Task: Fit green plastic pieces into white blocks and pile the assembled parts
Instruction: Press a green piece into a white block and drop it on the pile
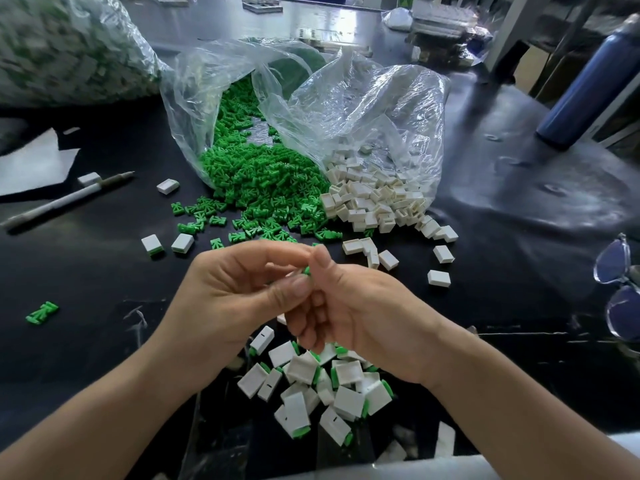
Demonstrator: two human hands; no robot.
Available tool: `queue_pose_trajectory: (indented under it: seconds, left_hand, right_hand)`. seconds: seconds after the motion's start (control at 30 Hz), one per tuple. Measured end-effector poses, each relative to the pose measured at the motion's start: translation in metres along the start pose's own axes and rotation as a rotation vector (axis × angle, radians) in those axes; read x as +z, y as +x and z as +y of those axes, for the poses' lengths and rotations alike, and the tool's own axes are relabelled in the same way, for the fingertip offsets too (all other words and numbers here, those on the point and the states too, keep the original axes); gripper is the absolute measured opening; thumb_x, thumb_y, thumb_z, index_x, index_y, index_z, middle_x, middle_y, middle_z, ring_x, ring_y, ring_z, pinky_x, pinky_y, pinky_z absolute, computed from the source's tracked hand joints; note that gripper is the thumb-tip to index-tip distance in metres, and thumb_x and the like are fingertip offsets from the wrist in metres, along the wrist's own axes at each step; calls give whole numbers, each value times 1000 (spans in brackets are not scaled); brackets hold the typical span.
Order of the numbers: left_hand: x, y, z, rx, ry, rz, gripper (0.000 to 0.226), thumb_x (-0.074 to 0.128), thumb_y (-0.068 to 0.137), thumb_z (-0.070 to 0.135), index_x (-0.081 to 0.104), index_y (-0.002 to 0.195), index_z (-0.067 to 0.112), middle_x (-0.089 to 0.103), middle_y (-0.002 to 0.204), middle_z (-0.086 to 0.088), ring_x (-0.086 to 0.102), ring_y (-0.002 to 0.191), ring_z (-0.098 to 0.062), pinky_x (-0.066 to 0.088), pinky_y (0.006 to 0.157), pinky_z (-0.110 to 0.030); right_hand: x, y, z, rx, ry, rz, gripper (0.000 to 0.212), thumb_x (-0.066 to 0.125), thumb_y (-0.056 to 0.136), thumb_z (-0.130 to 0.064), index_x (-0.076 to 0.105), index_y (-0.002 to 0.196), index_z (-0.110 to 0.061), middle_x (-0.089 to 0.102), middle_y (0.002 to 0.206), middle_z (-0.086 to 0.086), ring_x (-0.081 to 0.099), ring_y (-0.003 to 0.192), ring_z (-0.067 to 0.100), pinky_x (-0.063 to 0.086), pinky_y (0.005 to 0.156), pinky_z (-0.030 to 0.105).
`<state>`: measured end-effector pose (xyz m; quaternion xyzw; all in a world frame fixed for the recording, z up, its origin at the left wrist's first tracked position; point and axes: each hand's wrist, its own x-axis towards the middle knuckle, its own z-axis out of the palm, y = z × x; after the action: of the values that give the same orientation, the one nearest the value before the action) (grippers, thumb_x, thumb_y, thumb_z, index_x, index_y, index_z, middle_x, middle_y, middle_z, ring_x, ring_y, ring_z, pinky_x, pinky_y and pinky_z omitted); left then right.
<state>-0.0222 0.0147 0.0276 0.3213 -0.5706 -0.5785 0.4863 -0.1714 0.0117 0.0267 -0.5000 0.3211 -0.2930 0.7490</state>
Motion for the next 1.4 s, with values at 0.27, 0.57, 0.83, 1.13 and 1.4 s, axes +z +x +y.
queue_pose_trajectory:
  seconds: [0.27,0.57,0.83,1.13,1.4]
  left_hand:
    - [1,0,1,7,-7,-17,23,62,67,6,67,86,-5,67,71,-21,63,48,-38,56,48,-35]
    - [-2,1,-2,-44,10,38,26,65,65,12,70,87,1,66,63,-20,62,48,-28,52,48,-28]
    - [-9,1,1,-84,-29,-39,21,70,62,16,76,82,12,68,88,-24,67,65,-28,54,57,-27]
    - [-9,0,-2,-104,13,-14,21,68,61,9,76,81,10,70,89,-20,64,68,-30,55,58,-28]
    - [-11,-2,-5,-119,6,16,31,68,58,24,76,85,10,71,103,-6,70,82,-20,53,66,-22]
  right_hand:
    - [2,-3,0,-8,-102,46,45,38,77,-47,51,86,-5,45,61,-5,40,56,7,36,52,16]
    - [3,-1,-2,37,-46,47,40,37,76,-49,51,76,-11,51,60,-3,43,54,8,33,53,19]
    - [0,-1,-2,7,-64,43,41,44,79,-52,53,78,-12,55,61,-5,47,53,6,38,52,15]
    - [0,2,2,-1,-126,63,38,39,81,-48,53,80,-13,57,64,-6,49,55,6,37,52,16]
    - [0,0,0,-32,-183,67,38,40,85,-51,53,77,-16,56,67,-5,49,56,7,38,53,16]
